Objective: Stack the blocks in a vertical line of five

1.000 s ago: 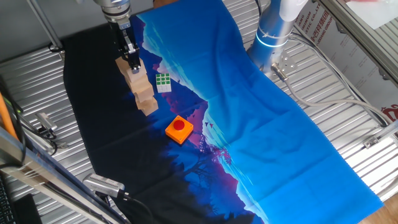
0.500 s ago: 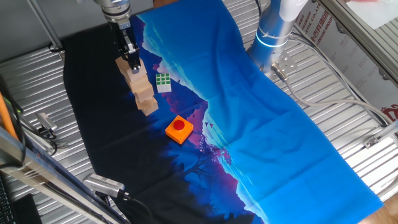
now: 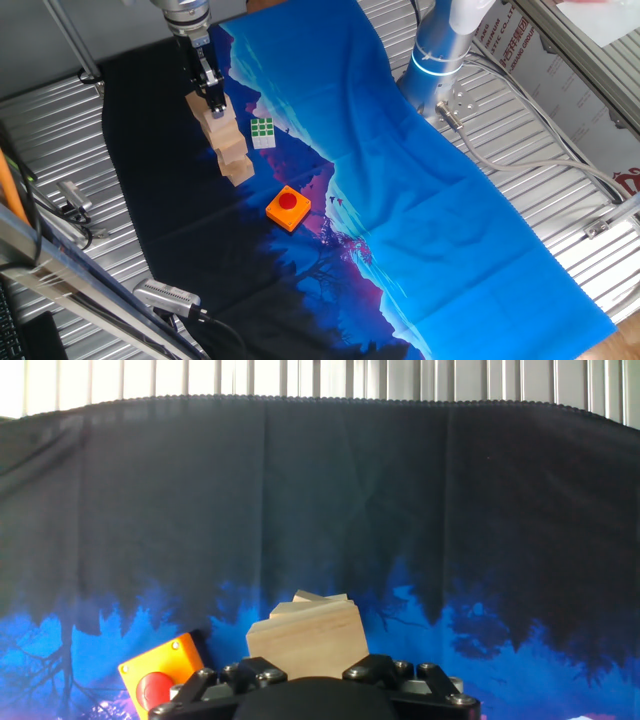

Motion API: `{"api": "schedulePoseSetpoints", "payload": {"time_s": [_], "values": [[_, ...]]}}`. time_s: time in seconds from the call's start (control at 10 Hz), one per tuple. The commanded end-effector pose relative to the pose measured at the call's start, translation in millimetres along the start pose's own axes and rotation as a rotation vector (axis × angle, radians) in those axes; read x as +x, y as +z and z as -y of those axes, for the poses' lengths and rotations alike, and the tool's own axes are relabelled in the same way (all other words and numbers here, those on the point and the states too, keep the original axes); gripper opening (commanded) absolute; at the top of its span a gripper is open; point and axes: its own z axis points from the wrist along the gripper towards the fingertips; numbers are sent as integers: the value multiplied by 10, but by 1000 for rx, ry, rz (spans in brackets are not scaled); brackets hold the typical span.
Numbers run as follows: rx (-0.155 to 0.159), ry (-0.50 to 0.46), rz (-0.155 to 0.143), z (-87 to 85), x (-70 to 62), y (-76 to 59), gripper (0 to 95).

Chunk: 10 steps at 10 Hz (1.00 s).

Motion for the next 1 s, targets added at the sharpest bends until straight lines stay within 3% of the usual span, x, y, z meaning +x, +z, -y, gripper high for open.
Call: {"api": "schedulePoseSetpoints", "payload": {"time_s": [0.1, 0.2, 0.3, 1.0], "values": [[0, 0, 0, 0, 0, 0, 380], [38, -2, -12, -112, -79, 74, 380], [38, -2, -13, -113, -81, 75, 950], [27, 0, -18, -123, -79, 74, 950]]}}
